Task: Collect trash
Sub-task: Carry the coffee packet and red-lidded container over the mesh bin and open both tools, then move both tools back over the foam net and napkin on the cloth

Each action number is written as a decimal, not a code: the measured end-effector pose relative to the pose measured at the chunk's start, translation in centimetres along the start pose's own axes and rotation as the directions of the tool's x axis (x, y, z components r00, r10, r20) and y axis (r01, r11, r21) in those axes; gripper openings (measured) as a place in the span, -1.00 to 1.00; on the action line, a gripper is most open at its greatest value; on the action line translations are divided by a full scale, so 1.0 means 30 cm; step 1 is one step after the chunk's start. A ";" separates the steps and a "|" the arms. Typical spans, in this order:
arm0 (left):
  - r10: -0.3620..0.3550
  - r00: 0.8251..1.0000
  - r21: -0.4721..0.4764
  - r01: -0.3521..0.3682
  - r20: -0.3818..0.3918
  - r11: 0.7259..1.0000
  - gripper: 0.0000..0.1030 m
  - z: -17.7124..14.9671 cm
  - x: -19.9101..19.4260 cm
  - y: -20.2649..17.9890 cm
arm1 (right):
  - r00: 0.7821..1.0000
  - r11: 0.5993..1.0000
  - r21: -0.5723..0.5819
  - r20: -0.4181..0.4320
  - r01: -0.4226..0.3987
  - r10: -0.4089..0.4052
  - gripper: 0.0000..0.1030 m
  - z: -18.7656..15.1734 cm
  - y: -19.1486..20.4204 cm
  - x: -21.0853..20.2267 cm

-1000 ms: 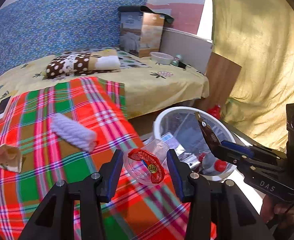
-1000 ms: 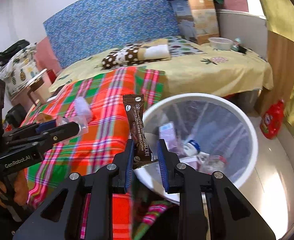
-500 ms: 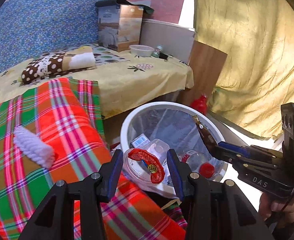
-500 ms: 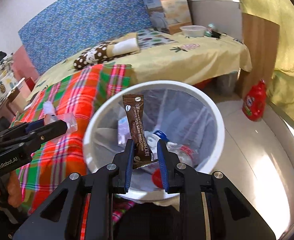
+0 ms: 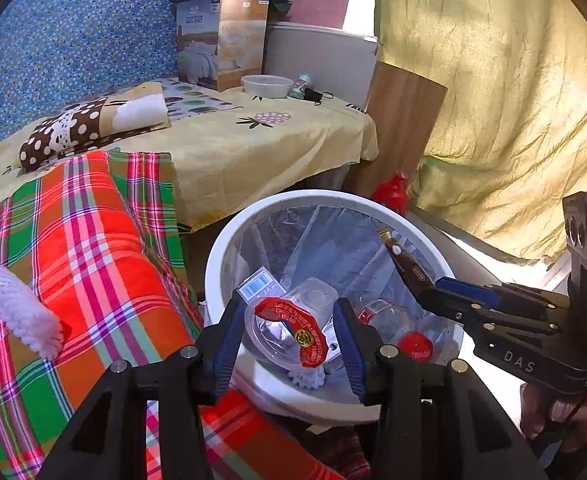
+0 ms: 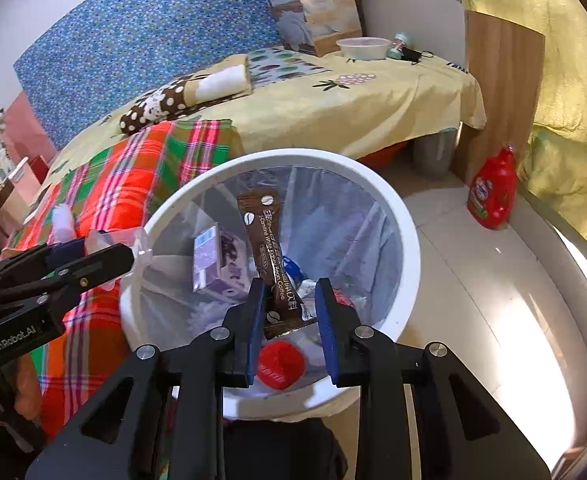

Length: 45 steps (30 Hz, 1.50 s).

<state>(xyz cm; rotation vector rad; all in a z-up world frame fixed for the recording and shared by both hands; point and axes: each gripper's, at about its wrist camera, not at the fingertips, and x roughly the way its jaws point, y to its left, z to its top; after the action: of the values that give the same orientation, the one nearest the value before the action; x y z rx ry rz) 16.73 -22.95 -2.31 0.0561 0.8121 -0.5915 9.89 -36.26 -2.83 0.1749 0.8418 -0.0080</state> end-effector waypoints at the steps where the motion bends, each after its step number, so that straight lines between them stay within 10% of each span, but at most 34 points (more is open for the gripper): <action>1: 0.002 1.000 0.000 -0.002 0.001 1.000 -0.11 0.001 0.004 0.000 | 1.000 1.000 0.002 0.001 0.004 -0.004 -0.44 0.002 -0.003 -0.001; 45: 0.125 0.989 -0.158 -0.111 0.080 0.981 -0.02 -0.206 -0.361 0.202 | 0.972 0.963 -0.166 0.067 -0.214 0.227 -0.37 -0.045 0.311 -0.102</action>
<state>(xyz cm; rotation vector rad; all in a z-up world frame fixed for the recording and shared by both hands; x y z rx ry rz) 9.94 -11.06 -0.12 -0.0620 0.7592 -0.4150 7.55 -27.04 -0.02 0.1180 0.7302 0.2586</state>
